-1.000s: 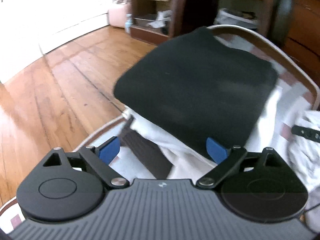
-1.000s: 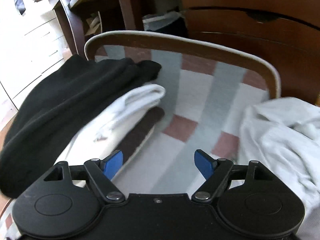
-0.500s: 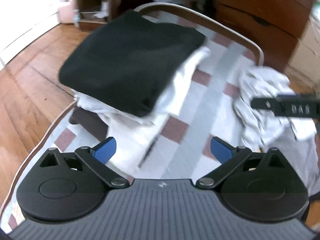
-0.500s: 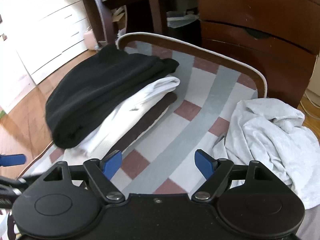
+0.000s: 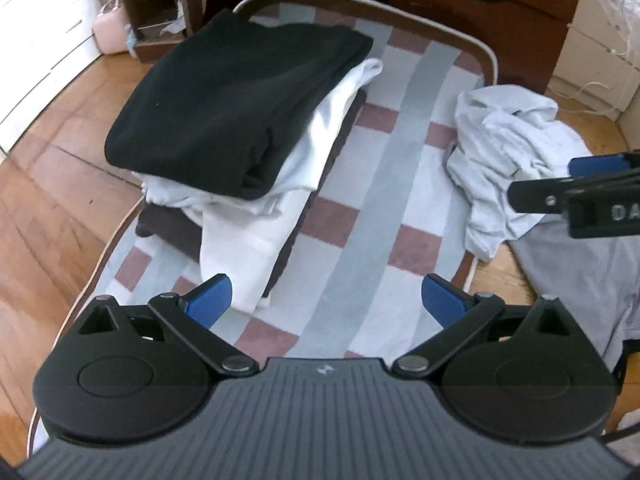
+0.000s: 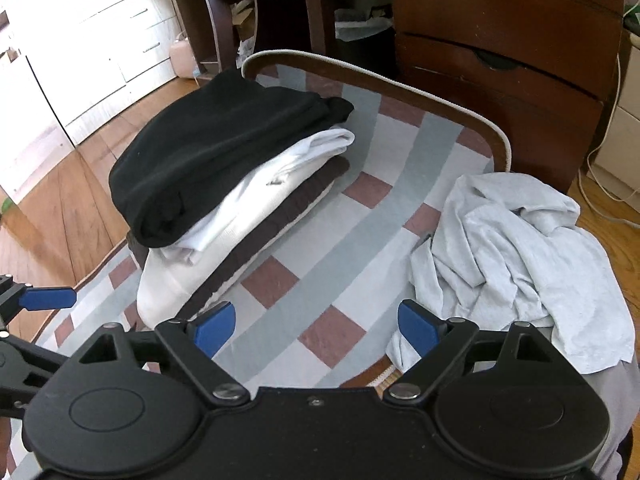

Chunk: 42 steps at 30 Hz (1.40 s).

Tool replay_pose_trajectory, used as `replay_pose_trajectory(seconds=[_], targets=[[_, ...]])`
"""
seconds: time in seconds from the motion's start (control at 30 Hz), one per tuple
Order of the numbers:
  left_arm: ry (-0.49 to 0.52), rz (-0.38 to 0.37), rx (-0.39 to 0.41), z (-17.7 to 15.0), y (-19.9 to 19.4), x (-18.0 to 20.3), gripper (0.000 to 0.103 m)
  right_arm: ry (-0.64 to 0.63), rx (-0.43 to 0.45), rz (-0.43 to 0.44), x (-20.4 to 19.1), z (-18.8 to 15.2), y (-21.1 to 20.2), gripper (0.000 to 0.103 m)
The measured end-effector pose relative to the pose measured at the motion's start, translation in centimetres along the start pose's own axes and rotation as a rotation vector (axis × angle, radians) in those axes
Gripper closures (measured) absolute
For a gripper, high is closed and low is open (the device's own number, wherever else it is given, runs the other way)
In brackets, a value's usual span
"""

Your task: Fold clothes

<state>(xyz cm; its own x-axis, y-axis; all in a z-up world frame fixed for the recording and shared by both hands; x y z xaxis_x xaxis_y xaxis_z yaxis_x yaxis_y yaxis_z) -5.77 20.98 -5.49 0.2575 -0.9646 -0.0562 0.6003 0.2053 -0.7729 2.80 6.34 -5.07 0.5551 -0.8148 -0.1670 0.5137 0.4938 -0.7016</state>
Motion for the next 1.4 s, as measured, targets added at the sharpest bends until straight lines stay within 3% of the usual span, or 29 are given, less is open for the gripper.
replay_pose_trajectory(seconds=[0.43,0.57,0.67,1.4], targets=[[-0.035,0.004,-0.009,0.4,0.7,1.2,0.000,-0.071,-0.038,0.023,0.0,-0.1,0.1,0.012],[0.003,0.005,-0.002,0.7,0.8,2.2,0.000,-0.067,-0.044,0.029,0.1,-0.2,0.5,0.012],[0.013,-0.017,-0.010,0.8,1.0,2.9,0.000,-0.075,-0.047,0.024,0.2,-0.1,0.8,0.012],[0.036,0.033,0.017,1.6,0.7,3.2,0.000,-0.133,-0.046,-0.028,1.1,0.0,1.4,0.012]])
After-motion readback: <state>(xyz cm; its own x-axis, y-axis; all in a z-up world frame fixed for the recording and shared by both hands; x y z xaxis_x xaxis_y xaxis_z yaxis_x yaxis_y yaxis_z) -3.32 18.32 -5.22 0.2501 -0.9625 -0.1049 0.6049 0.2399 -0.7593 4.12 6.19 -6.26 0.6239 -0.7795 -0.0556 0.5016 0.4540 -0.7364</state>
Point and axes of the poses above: each gripper's, at about its wrist camera, not at the fingertips, and y roughly the way its jaws point, x to its right, z to its top, the point moved 6 cm from there along y, roughly the way its jaws point, and after that the axes turned 7 degrees about x, right-handed, at the moved point
